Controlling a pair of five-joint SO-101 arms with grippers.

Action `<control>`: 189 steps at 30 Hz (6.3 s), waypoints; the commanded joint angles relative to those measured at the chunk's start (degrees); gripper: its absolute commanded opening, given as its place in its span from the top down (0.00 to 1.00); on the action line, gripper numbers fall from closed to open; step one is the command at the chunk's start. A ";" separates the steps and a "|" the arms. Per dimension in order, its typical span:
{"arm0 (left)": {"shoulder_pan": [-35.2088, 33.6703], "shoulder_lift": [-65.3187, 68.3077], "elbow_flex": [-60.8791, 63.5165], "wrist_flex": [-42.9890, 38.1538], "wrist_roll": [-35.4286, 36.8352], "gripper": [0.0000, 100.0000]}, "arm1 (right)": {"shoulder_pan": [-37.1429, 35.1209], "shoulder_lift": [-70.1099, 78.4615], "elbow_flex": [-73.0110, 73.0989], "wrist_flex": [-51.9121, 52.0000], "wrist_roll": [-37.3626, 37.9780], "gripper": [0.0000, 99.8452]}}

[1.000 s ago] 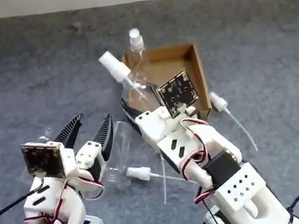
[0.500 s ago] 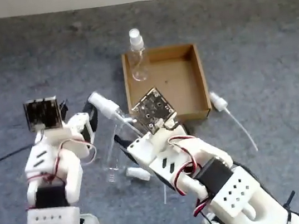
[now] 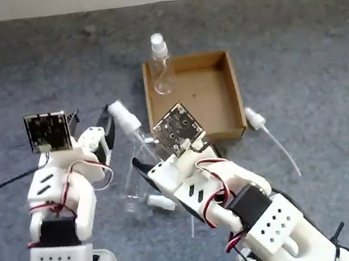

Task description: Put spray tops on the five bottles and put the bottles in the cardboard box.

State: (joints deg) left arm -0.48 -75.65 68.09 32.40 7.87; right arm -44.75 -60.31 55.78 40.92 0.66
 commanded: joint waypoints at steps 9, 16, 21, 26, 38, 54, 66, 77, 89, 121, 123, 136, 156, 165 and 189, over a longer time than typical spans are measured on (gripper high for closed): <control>2.24 -14.73 2.68 5.71 -0.53 0.81 | -0.04 -0.48 2.24 -9.98 0.09 1.00; -4.88 -15.69 2.24 5.71 -0.09 0.81 | 4.79 -1.01 2.33 -9.63 0.62 1.00; -6.02 -15.52 -2.07 7.74 1.67 0.81 | 5.49 -1.01 4.70 -9.89 5.54 1.00; -3.21 -12.18 -9.89 12.92 1.67 0.81 | 5.49 -1.01 6.64 -10.07 5.80 1.00; -10.33 15.96 -25.45 12.92 1.32 0.81 | 2.59 -1.63 6.81 -9.63 12.13 1.00; -0.57 19.91 -24.84 12.40 -1.67 0.81 | 0.84 -20.18 17.10 -5.85 11.87 1.00; 7.60 19.03 -21.85 17.05 -1.32 0.81 | 0.92 -20.18 17.10 -5.85 11.87 1.00; -10.07 11.38 -22.37 17.32 -5.19 0.81 | 0.92 -20.18 17.10 -5.85 11.87 1.00; 0.40 10.86 -18.33 21.98 -5.71 0.81 | 0.92 -20.18 17.10 -5.85 11.87 1.00; -3.21 -3.03 -17.45 22.42 -5.80 0.81 | 0.57 -20.26 17.10 -5.67 11.78 1.00; -3.21 -0.13 -17.54 19.34 -5.71 0.81 | 0.57 -20.26 17.10 -5.67 11.78 1.00; 5.58 6.73 -18.86 18.55 -5.80 0.81 | 0.75 -20.26 17.10 -5.76 11.78 1.00; 4.88 -8.57 -19.74 29.63 -5.89 0.81 | 2.15 -20.00 16.48 -6.20 11.78 1.00; 3.65 -12.44 -14.99 30.86 -5.71 0.81 | 12.26 -4.79 -2.24 -9.19 7.03 1.00; 11.47 -12.26 3.74 13.10 -5.80 0.69 | 4.35 26.33 -30.29 -2.24 -3.43 1.00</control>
State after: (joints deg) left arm 13.85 -90.77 71.43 50.42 2.42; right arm -39.65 -33.67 31.25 34.59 -2.42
